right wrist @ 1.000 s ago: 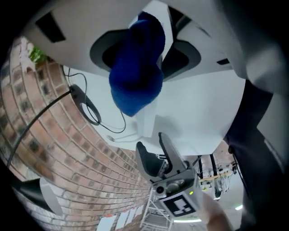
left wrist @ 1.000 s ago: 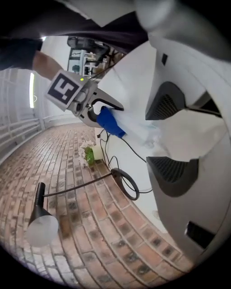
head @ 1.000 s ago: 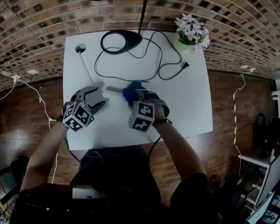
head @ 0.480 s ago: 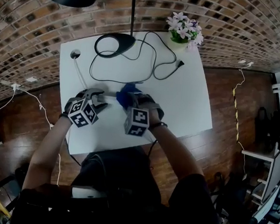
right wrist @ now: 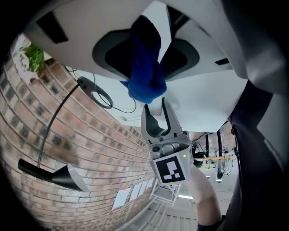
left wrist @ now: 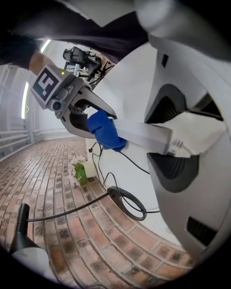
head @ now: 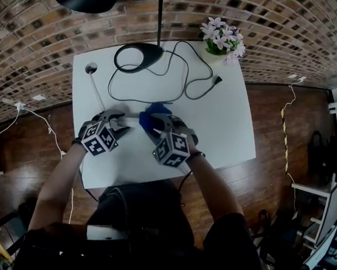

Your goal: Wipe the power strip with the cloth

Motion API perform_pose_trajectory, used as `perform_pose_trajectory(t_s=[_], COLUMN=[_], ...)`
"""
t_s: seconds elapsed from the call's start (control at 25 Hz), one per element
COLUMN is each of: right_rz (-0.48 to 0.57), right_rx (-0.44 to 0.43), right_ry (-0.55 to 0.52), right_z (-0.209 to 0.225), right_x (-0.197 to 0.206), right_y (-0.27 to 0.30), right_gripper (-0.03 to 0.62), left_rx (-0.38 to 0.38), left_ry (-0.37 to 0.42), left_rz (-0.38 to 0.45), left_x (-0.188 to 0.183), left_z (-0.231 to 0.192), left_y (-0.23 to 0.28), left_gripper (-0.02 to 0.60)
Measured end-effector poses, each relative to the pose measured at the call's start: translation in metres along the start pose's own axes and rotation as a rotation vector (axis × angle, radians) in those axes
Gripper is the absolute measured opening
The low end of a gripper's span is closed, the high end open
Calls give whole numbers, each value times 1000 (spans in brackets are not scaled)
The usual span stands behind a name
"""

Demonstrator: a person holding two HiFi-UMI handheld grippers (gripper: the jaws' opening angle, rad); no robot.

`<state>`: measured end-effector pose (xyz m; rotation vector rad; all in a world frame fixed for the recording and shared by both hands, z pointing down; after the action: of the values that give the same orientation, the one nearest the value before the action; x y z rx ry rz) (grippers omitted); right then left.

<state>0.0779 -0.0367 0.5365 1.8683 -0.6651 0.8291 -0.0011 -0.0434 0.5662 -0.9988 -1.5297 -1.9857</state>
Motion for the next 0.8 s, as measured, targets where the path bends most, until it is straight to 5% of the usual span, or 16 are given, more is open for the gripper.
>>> perform_pose_trajectory(t_s=[0.2,0.4,0.64,0.8], right_rz=[119,17,-53,-116], right_rx=[40,87,245,357], right_ry=[252,187,388,519], right_z=[9,10,24,38], right_x=[-15,-8,13,34], right_y=[-13,-6,-31,-50], right_gripper=[118,78,72,71], left_rx=[2,-11,-64,-35], left_ry=[-4,-18,-40,-76], left_rz=[8,16,20,10], left_x=[-1,0,0,2], left_z=[0,0,-1,-1], left_y=[0,0,0,0], left_gripper=[218,218,219,219])
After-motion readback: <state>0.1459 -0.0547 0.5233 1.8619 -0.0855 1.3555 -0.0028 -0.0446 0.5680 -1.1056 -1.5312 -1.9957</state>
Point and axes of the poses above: the fingertips, and each gripper's own axes: y forward along the fingers, z to its right, x out of its underside, the point moved 2 cm from there along -y, backward along the fingers, and after that the axes turned 12 degrees about z, right-handed, at the moved point
